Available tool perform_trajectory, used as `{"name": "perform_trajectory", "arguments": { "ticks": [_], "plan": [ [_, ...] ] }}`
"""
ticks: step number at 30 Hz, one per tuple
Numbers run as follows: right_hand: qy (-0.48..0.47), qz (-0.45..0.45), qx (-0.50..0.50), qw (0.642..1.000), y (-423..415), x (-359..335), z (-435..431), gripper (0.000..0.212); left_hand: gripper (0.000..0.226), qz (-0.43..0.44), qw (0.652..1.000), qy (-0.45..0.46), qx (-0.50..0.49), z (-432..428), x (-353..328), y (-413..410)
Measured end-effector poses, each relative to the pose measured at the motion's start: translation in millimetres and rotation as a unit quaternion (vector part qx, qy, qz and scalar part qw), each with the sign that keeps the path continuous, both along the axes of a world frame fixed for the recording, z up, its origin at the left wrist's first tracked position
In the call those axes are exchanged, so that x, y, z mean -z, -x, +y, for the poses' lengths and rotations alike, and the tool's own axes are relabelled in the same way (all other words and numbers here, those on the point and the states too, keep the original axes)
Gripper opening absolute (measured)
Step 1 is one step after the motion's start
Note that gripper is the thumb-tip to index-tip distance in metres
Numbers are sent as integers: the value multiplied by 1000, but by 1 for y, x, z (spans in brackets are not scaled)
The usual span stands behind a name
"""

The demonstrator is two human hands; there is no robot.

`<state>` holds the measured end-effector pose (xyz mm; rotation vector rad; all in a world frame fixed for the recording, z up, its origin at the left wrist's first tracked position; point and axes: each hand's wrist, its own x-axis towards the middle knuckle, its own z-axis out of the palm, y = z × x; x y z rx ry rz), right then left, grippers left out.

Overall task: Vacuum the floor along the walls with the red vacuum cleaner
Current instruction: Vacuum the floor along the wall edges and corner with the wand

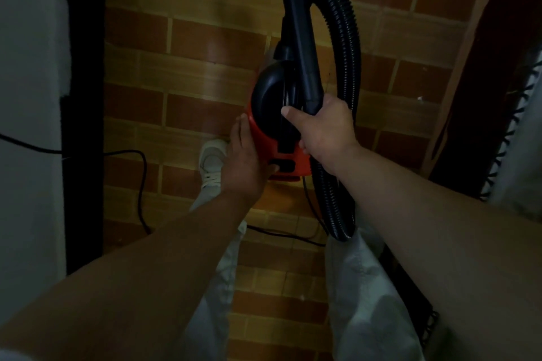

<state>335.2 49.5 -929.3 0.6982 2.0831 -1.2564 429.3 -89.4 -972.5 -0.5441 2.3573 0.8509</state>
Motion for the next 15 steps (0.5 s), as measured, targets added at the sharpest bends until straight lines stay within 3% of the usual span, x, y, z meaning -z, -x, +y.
{"name": "perform_trajectory", "arguments": {
  "ticks": [11, 15],
  "plan": [
    [-22, -2, -5, 1000, -3, 2, 1, 33, 128, -6, 994, 85, 66, 7, 3, 3],
    [-26, -4, -5, 1000, -3, 1, 0, 31, 127, -1, 997, 60, 42, 4, 5, 1]
  ]
}}
